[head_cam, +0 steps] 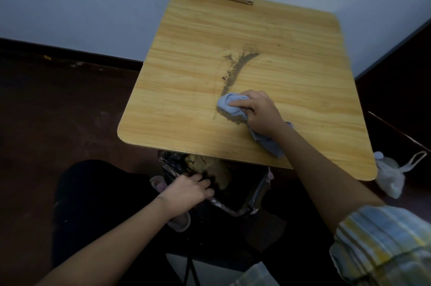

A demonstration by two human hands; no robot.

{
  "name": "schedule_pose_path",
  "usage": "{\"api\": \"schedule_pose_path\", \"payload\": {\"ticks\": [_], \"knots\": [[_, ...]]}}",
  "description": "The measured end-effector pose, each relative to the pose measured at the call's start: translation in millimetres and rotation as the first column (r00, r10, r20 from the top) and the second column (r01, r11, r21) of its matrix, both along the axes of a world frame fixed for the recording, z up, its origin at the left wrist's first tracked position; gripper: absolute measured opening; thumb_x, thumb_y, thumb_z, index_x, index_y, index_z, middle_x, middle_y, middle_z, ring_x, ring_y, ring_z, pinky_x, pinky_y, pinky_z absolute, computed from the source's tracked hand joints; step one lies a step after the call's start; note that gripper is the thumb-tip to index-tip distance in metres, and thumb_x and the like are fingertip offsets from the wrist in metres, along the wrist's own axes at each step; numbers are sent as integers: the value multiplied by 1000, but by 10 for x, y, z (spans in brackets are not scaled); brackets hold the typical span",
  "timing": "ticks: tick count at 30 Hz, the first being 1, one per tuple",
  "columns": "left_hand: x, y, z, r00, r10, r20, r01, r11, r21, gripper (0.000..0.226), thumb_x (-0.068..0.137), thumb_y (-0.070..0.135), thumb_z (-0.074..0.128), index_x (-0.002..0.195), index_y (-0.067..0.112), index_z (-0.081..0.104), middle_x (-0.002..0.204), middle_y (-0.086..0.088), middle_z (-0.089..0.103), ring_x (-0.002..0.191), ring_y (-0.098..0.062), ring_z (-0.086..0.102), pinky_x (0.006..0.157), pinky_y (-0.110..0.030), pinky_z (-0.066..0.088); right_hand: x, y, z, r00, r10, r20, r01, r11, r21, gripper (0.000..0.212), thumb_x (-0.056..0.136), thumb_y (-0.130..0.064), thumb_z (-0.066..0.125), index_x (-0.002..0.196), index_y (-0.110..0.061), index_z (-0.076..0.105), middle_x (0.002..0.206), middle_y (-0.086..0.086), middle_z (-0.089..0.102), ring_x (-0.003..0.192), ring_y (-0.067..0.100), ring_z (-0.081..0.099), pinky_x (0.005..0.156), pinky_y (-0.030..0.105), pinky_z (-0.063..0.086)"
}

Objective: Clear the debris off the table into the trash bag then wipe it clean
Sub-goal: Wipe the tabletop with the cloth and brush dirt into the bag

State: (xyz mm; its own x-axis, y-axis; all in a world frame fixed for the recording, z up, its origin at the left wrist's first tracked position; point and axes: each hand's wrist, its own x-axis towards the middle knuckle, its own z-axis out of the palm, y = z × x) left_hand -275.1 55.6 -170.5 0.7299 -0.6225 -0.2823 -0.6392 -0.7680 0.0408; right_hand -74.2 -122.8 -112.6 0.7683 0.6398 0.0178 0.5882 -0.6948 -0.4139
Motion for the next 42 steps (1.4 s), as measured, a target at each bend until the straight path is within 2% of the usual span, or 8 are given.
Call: {"api": "schedule_pose_path", "payload": {"ticks": [2,4,6,13,17,23,42], "knots": [[-14,-11,31,999,41,-17,-40,999,3,25,84,20,56,105,31,64,105,8,64,93,-16,61,59,-27,51,-92,16,12,1000,10,-14,-10,1000,13,35,94,3,48,115,-13,71,123,17,60,108,40,50,88,49,40],[-19,-30,-10,997,54,-62,-54,999,4,32,95,14,40,122,23,54,123,0,55,111,-25,52,72,-37,49,-169,23,13,1000,11,-23,-10,1000,27,36,93,4,49,115,-13,72,123,16,60,108,39,50,87,49,40],[-22,-56,1,994,74,-86,-74,997,4,33,97,13,34,126,22,49,128,-3,50,117,-27,46,75,-40,45,-242,22,12,999,6,-33,-5,1000,25,38,93,4,48,115,-15,72,124,15,60,108,38,49,88,48,40],[-64,-63,68,987,131,-89,-130,991,11,34,95,10,39,126,23,46,125,-2,49,114,-27,46,68,-38,42,-476,38,18,999,11,-49,-8,998,57,37,91,5,50,112,-15,73,118,16,62,102,39,50,84,47,41],[-85,-64,101,985,150,-80,-149,989,17,36,93,9,41,126,23,46,124,-1,49,113,-26,46,64,-36,37,-552,36,24,998,13,-67,-10,998,56,39,92,6,48,113,-15,72,123,13,60,107,36,48,87,46,40],[-120,-61,148,981,184,-64,-183,983,28,38,93,10,45,127,26,46,123,1,49,112,-25,48,63,-35,37,-673,37,43,996,21,-92,-17,999,47,39,93,5,47,114,-16,72,122,12,60,105,34,47,86,43,39],[-157,-101,225,978,209,-4,-209,977,-35,40,91,9,45,126,28,48,119,1,51,110,-25,50,61,-32,34,-895,39,47,994,24,-110,-18,998,53,38,95,2,48,115,-19,71,122,9,59,105,32,45,86,46,39]]}}
